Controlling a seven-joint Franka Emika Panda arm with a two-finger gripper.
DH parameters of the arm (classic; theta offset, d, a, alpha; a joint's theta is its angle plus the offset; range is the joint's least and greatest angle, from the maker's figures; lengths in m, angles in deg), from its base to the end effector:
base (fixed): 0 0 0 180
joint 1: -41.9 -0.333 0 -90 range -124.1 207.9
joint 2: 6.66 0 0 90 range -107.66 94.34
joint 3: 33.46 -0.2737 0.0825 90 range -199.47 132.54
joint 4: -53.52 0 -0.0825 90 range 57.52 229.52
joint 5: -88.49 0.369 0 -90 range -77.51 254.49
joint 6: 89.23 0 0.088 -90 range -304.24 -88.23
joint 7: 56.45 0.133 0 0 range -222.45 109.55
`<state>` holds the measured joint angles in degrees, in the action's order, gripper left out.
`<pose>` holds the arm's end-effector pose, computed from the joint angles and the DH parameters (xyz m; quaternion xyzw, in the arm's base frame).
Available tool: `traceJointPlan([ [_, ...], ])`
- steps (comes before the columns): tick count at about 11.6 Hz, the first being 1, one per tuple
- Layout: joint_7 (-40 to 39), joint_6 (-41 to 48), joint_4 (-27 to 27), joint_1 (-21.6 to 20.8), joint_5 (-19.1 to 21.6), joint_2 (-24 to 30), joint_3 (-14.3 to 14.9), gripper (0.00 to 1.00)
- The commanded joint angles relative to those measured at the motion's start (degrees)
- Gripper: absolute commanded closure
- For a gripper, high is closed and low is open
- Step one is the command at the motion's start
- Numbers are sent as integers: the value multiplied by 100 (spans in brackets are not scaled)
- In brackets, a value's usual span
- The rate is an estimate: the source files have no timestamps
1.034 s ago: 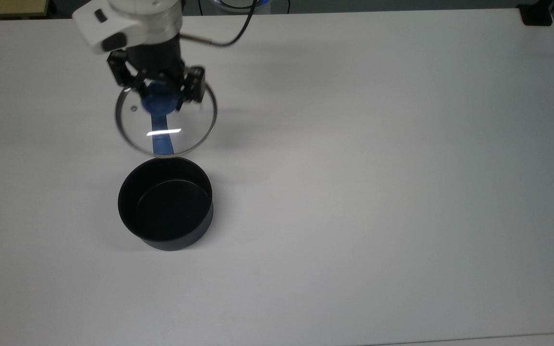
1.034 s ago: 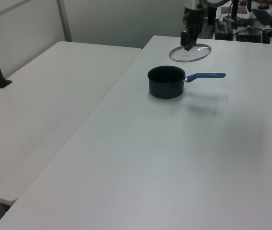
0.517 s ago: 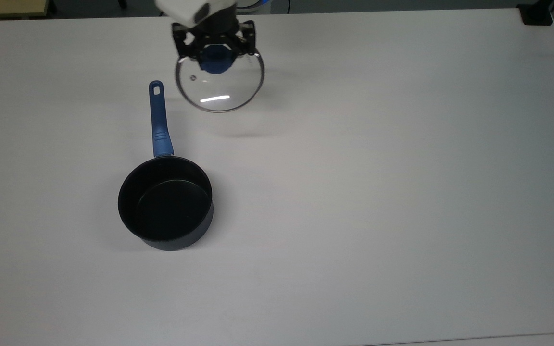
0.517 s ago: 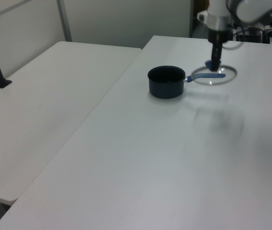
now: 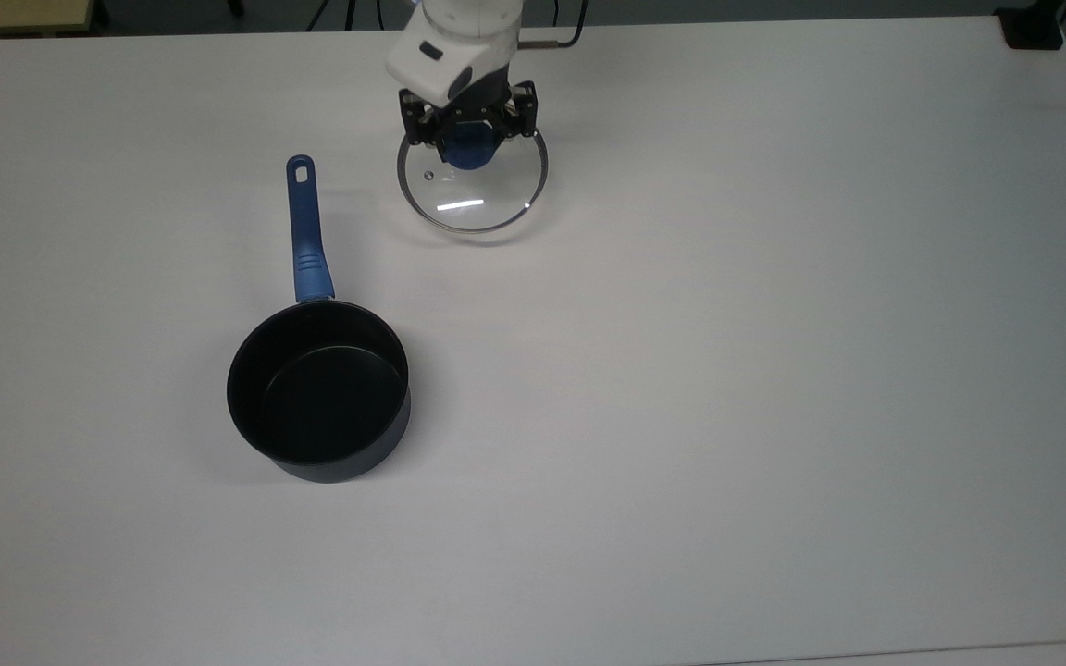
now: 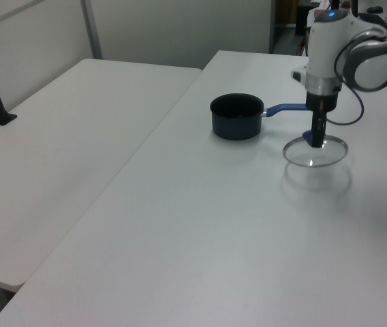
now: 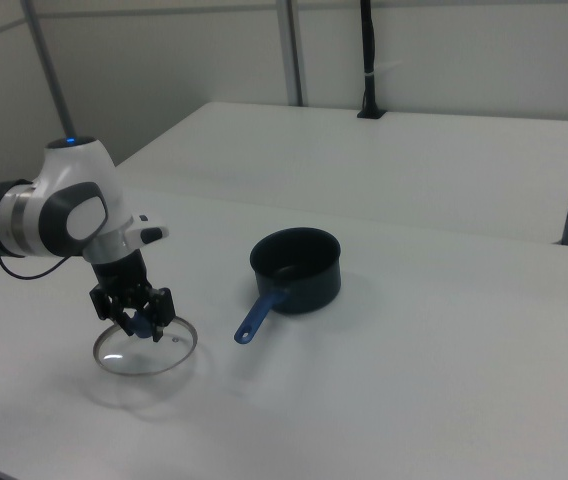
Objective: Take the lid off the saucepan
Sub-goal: 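Lower the held lid onto the table beside the saucepan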
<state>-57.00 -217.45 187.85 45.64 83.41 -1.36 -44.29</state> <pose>0.4786 0.0543 0.3101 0.9946 0.0937 -0.0057 0.0437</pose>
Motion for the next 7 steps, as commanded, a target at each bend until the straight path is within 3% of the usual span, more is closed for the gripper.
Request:
traceJointPlan([
  [1,624,-405,-11,-180,-142,-475,19,57],
  [3,1038,-424,-20,-198,-493,-635,10,51],
  [4,1083,-424,-55,-198,-503,-670,10,42],
  [6,1223,-258,-248,-163,-494,-601,10,0],
  [7,1485,108,-553,-171,-486,-548,10,0],
])
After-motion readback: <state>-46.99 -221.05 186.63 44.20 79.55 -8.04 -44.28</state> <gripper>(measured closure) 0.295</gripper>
